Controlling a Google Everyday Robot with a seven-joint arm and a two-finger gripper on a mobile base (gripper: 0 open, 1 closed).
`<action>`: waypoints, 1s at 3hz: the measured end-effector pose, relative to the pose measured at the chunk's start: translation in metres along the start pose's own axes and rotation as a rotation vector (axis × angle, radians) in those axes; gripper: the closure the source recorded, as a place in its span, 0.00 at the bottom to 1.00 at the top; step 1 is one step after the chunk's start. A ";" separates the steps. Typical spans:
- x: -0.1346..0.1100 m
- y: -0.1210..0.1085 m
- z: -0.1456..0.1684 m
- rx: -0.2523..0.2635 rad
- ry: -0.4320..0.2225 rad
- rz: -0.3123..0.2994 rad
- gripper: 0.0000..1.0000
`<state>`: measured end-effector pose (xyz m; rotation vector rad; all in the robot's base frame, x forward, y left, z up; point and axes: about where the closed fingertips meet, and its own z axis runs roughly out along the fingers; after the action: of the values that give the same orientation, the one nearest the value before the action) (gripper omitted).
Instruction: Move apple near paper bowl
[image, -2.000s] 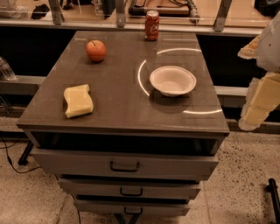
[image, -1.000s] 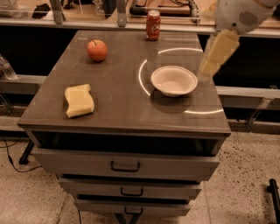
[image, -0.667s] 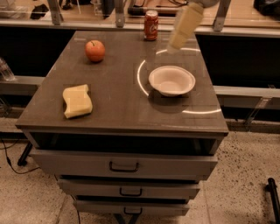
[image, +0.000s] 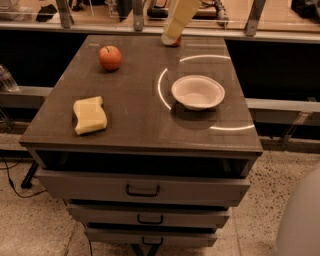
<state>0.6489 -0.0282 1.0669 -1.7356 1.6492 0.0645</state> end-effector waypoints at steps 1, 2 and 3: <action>-0.003 -0.016 0.020 0.016 -0.071 0.067 0.00; -0.007 -0.046 0.099 0.007 -0.215 0.231 0.00; -0.008 -0.065 0.150 0.011 -0.290 0.333 0.00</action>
Offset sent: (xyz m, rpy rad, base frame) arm 0.1269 0.0704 -0.0662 0.4467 0.1426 -0.1219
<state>0.7702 0.0518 0.9910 -1.3536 1.6954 0.4416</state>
